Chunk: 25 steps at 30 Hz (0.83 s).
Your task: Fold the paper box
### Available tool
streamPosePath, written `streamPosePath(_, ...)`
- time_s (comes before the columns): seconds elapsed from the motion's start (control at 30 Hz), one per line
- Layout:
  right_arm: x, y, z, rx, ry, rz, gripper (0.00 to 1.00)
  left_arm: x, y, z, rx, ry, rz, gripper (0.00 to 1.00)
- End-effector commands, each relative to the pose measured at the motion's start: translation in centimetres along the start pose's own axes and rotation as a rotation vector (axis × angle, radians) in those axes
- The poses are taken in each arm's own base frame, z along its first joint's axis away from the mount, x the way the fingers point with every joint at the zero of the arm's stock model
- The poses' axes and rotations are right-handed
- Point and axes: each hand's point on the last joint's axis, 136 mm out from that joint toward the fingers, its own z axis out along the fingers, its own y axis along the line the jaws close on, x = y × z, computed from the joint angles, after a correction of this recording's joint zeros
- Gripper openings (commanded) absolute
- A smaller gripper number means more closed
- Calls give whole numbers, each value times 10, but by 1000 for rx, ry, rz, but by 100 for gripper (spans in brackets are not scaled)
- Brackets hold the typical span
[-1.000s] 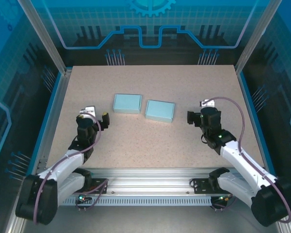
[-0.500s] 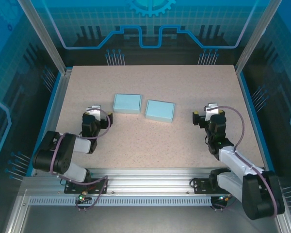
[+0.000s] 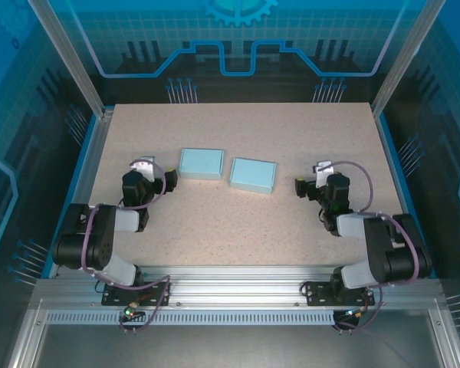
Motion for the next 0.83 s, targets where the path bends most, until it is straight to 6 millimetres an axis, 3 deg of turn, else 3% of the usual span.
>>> streamPosePath(0.0, -21, -4, 9, -49, -50, 29, 100, -1, -3, 2, 23, 4, -8, 99)
streamPosePath(0.8, -21, -4, 10, -29, -46, 15, 100, 0, -5, 2, 29, 5, 1, 99)
